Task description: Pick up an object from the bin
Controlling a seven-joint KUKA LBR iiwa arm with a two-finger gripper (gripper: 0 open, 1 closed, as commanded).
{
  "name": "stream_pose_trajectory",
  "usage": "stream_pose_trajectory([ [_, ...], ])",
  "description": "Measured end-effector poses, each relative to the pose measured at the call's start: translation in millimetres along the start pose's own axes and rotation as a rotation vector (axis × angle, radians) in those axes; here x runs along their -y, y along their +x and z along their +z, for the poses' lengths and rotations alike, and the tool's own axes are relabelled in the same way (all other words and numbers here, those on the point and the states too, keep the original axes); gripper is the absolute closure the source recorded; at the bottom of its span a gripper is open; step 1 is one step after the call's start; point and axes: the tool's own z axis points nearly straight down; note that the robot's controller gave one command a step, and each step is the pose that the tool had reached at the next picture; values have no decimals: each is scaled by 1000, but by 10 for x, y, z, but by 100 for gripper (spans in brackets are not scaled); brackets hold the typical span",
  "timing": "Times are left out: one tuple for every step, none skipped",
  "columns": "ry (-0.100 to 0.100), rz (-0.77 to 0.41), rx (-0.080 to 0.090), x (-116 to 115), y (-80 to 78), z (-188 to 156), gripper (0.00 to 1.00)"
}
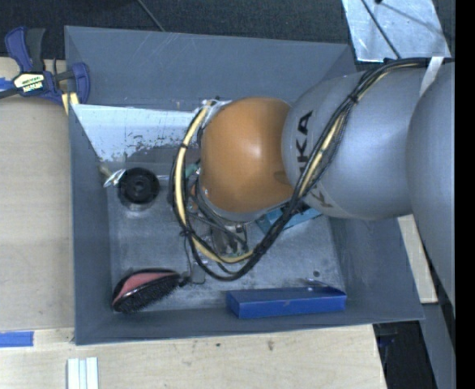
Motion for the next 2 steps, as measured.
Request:
stream_pose_trajectory([
  [1,-39,-4,51,230,507,0],
  [2,-159,-5,-454,-200,590,0],
])
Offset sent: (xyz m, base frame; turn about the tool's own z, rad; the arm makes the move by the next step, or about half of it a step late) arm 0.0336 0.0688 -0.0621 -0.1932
